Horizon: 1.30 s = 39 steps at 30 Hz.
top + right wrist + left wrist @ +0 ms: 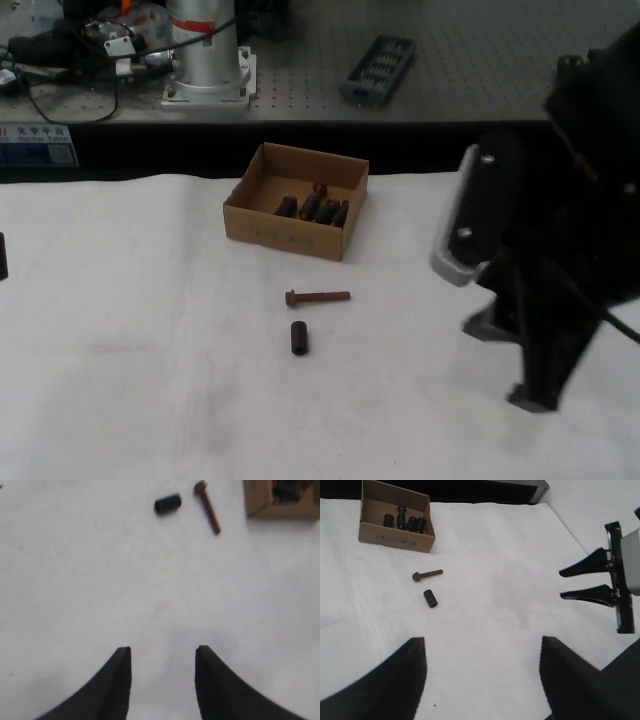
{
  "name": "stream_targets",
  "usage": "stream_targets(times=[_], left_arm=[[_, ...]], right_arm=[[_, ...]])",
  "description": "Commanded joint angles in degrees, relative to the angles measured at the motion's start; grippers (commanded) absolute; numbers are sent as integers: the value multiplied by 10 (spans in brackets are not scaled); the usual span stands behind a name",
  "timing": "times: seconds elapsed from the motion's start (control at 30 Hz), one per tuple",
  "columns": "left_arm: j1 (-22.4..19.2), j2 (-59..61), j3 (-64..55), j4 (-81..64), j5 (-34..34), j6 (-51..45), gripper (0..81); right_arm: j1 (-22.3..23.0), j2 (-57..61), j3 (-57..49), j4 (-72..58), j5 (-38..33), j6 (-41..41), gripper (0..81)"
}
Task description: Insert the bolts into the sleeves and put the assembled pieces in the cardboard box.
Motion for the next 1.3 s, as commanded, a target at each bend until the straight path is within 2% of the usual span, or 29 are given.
stream_targets(times=[0.0,0.13,0.33,0.47,0.6,0.9,1.27], left_arm=[[-2,-4,-3,-2,0,6,473],[-2,-4,-3,-2,0,6,473],[-2,-4,-3,-2,-2,33,473],[-2,-4,-3,-2,-39,86,473],[-2,-2,-2,-2,-45,93,473],[-2,2,63,-2,-43,91,473],[-2,2,127,-4,-42,85,473]], right_arm=[[-10,54,5,-139,0,-60,313],[-24,131,-2,-233,0,-100,313],[-48,239,-37,-294,-5,-148,313],[-58,307,-60,-331,-8,-228,313],[-57,354,-90,-340,-14,-291,313],[-55,409,-129,-377,-69,-295,313],[-51,434,-134,-372,-94,-295,313]])
